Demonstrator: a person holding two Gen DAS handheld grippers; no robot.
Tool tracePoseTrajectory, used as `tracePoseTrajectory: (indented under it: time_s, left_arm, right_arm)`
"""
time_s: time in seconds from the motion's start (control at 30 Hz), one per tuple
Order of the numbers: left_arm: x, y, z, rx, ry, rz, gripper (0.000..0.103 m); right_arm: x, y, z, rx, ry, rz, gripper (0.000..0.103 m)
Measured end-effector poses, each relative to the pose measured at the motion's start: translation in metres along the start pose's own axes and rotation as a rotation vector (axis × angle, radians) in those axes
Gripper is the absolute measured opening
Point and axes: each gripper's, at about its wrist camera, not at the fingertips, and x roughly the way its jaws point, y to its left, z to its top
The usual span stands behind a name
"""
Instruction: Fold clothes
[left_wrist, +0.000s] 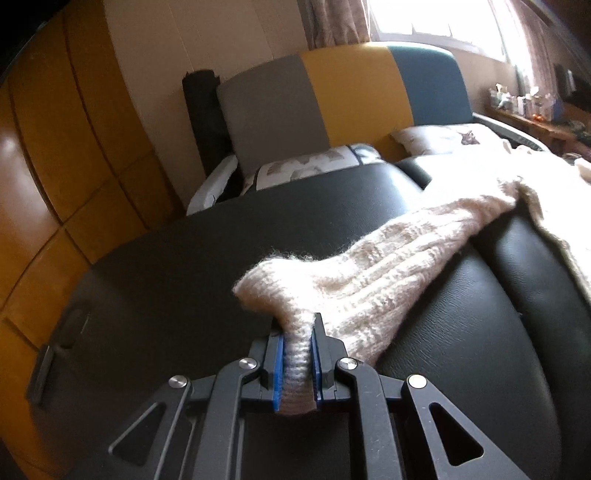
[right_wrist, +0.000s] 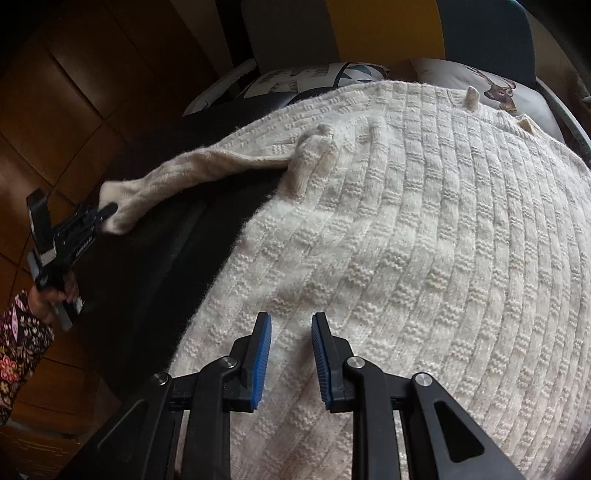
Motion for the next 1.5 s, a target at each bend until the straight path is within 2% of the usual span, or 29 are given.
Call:
tracePoseTrajectory:
  time_s: [0.17, 0.3, 0.4, 0.43, 0.53, 0.73, 0.8, 0.83, 0.9, 0.97, 1.07, 1.2, 1.23, 1.27, 1.3, 1.4, 1.5]
  left_arm:
    - [-0.018, -0.017, -0.009, 0.015, -0.038, -0.037, 0.013]
    - [-0.023, -0.027, -0.016, -0.006, -0.034, -0.038, 0.013]
    - [-0.023, -0.028, -0.021, -0.042, -0.020, -0.035, 0.013]
    - [-0.022, -0.027, -0.021, -0.053, -0.019, -0.033, 0.013]
    - [-0.022, -0.026, -0.021, -0.082, -0.014, -0.041, 0.013]
    - [-0.019, -0.023, -0.020, -0.115, -0.005, -0.056, 0.013]
    - [-0.016, -0.021, -0.020, -0.121, 0.001, -0.057, 0.013]
    - [-0.015, -0.021, -0.021, -0.125, 0.007, -0.058, 0.013]
    - [-0.010, -0.020, -0.020, -0.134, 0.022, -0.061, 0.013]
    - [-0.004, -0.016, -0.017, -0.156, 0.037, -0.061, 0.013]
    - [0.003, -0.010, -0.011, -0.190, 0.048, -0.057, 0.013]
    - [0.004, -0.004, -0.002, -0.216, 0.052, -0.063, 0.013]
    - [0.003, -0.005, -0.003, -0.217, 0.057, -0.071, 0.013]
    - [0.002, -0.006, -0.005, -0.217, 0.063, -0.078, 0.013]
    - [0.000, -0.008, -0.008, -0.213, 0.067, -0.082, 0.013]
    - [-0.006, -0.017, -0.019, -0.200, 0.076, -0.081, 0.013]
    - [-0.010, -0.025, -0.029, -0.199, 0.079, -0.090, 0.013]
  right_arm:
    - [0.003, 0.022, 0.031, -0.049, -0.009, 0.099, 0.022]
    - [0.023, 0.068, 0.095, -0.131, -0.010, 0.212, 0.022]
    - [0.058, 0.108, 0.144, -0.177, 0.077, 0.287, 0.024]
    - [0.071, 0.119, 0.156, -0.193, 0.115, 0.287, 0.024]
    - [0.090, 0.151, 0.172, -0.304, 0.143, 0.222, 0.025]
    - [0.137, 0.182, 0.180, -0.461, 0.303, 0.157, 0.027]
    - [0.143, 0.185, 0.175, -0.507, 0.330, 0.140, 0.027]
    - [0.143, 0.186, 0.171, -0.539, 0.334, 0.131, 0.026]
    - [0.142, 0.189, 0.163, -0.597, 0.336, 0.106, 0.009]
    - [0.140, 0.190, 0.157, -0.624, 0.320, 0.071, 0.000]
    - [0.132, 0.190, 0.153, -0.644, 0.266, 0.051, 0.000]
    - [0.123, 0.189, 0.161, -0.626, 0.248, 0.137, 0.000]
    - [0.121, 0.192, 0.164, -0.637, 0.246, 0.164, 0.004]
    - [0.120, 0.195, 0.167, -0.654, 0.239, 0.179, 0.023]
    - [0.122, 0.199, 0.170, -0.669, 0.235, 0.174, 0.030]
    - [0.133, 0.211, 0.181, -0.716, 0.227, 0.136, 0.036]
    - [0.145, 0.218, 0.179, -0.785, 0.281, 0.122, 0.042]
